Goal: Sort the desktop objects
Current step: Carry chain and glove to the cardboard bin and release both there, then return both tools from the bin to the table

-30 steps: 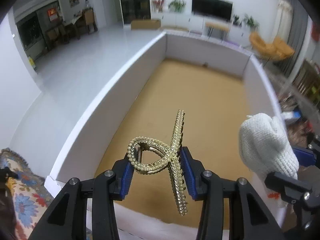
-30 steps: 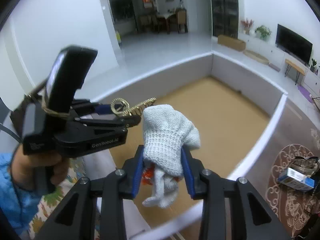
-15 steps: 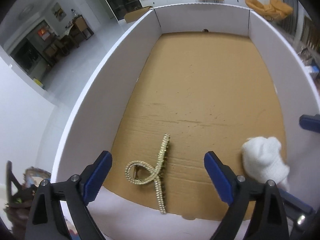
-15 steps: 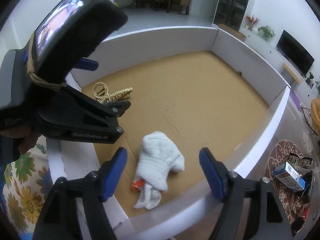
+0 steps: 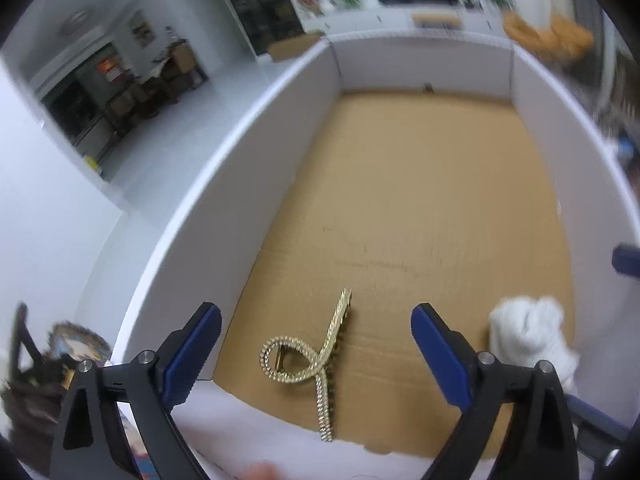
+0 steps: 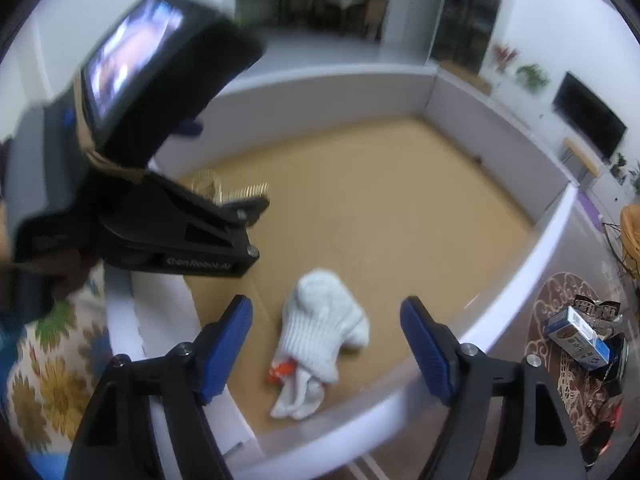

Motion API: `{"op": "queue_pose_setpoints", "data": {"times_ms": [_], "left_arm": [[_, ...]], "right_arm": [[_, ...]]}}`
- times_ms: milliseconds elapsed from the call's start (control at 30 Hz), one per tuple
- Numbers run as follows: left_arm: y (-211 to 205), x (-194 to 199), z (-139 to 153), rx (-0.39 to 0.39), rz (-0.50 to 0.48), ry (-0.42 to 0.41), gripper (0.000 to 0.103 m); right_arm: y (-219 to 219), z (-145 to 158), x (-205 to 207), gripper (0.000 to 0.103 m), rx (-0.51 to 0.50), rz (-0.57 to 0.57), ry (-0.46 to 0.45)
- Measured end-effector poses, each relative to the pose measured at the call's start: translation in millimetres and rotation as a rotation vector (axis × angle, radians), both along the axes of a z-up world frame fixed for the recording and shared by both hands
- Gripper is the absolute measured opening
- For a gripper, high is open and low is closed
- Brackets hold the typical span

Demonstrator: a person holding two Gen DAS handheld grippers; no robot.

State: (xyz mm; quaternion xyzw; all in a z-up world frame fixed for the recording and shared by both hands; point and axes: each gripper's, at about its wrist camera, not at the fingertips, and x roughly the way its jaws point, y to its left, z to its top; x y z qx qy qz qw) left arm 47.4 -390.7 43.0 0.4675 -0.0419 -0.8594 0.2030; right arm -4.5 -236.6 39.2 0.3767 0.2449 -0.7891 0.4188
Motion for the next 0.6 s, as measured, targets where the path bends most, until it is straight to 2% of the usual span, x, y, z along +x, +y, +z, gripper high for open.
{"op": "queue_pose_setpoints", "data": {"times_ms": [100, 133, 267, 400, 533, 600], "left_arm": [[-6, 12, 21, 0.041, 0.043, 0.099, 0.098], [-6, 15, 26, 0.047, 0.056, 0.118, 0.102], [0, 27, 39, 0.093, 0.070, 0.170, 0.103], [25, 40, 45, 0.119, 0.044, 0.186, 0.103], [65, 44, 60, 0.124, -0.017, 0.228, 0.103], [88, 45, 69, 0.140, -0.060, 0.254, 0.103]], "right_arm": [[15, 17, -10, 0.096, -0.082, -0.034, -0.002], [19, 22, -12, 0.099, -0.095, -0.039, 0.004], [50, 41, -24, 0.100, -0.159, -0.077, 0.029], [111, 44, -37, 0.102, -0.210, -0.171, 0.034], [188, 25, -47, 0.102, -0.217, -0.313, 0.038], [241, 9, -52, 0.102, -0.187, -0.406, 0.050]]}}
